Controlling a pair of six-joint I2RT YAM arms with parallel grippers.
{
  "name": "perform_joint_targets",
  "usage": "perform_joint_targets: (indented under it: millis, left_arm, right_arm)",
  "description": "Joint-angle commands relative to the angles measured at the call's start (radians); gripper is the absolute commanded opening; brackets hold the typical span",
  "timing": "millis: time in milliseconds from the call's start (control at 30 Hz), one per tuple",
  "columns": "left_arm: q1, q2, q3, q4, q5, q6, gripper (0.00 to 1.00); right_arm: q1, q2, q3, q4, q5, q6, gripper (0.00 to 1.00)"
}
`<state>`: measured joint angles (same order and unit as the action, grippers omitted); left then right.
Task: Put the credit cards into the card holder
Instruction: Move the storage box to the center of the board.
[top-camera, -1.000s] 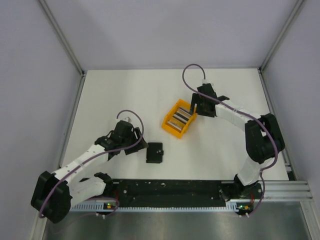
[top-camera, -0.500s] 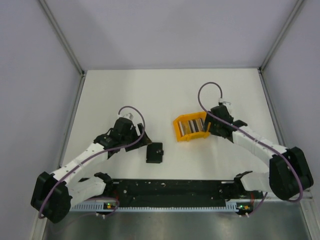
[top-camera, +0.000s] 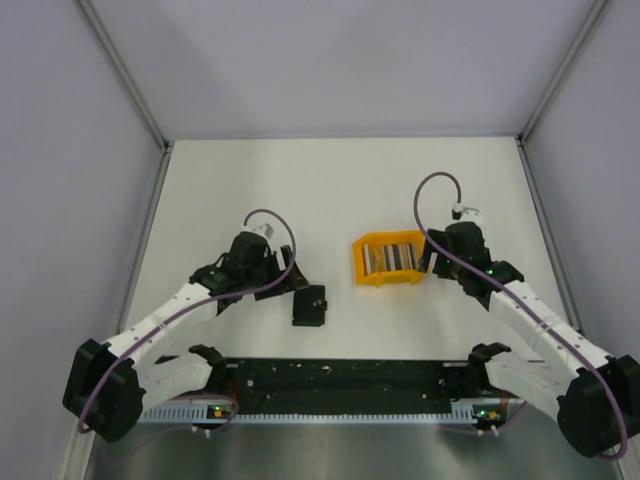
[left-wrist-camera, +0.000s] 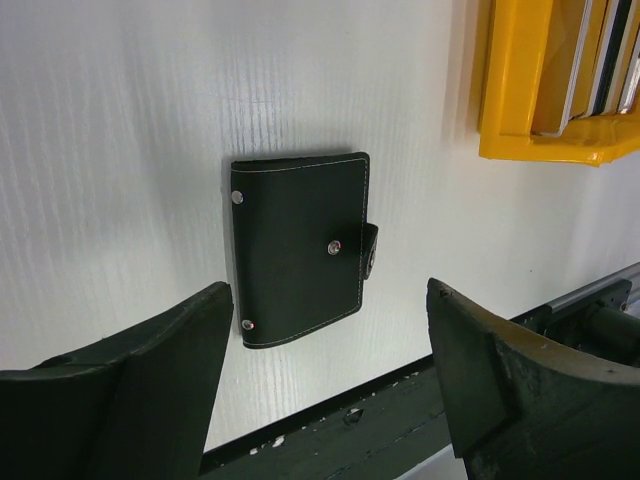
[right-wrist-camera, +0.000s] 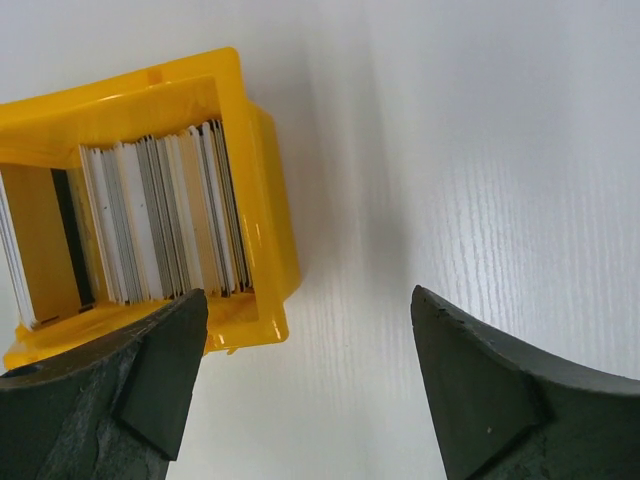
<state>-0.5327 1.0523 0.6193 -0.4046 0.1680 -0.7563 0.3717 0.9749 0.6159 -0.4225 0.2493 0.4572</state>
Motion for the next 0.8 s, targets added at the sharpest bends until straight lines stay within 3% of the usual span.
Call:
perform_joint_targets:
  millis: [0,233,300,367,533,633,767]
  left_arm:
    - [-0.007,-0.009,0.043,0.036,0.018,0.022,0.82]
    - [-0.009,0.003,0.05,0.036,0.037,0.035,0.82]
    - [-0.009,0.005,0.05,0.039,0.041,0.035,0.82]
    - [-0.009,0.011,0.048,0.044,0.048,0.037,0.82]
    - [-0.009,0.02,0.048,0.043,0.057,0.041,0.81]
    - [-0.009,0.025,0.049,0.044,0.061,0.046,0.81]
    - [-0.007,0.038,0.049,0.046,0.073,0.052,0.81]
  right_arm:
    - [-0.01,0.008,0.051,0.034,-0.084,-0.003,0.81]
    - [-0.027,0.221,0.12,0.099,-0.099,-0.112,0.78]
    - [-0.063,0.258,0.125,0.16,-0.154,-0.153,0.64]
    - [-0.094,0.301,0.152,0.18,-0.183,-0.185,0.61]
    - [-0.113,0.357,0.212,0.209,-0.277,-0.354,0.38]
    - [-0.12,0.376,0.231,0.208,-0.312,-0.406,0.17]
    - [-0.125,0.416,0.242,0.2,-0.386,-0.451,0.1]
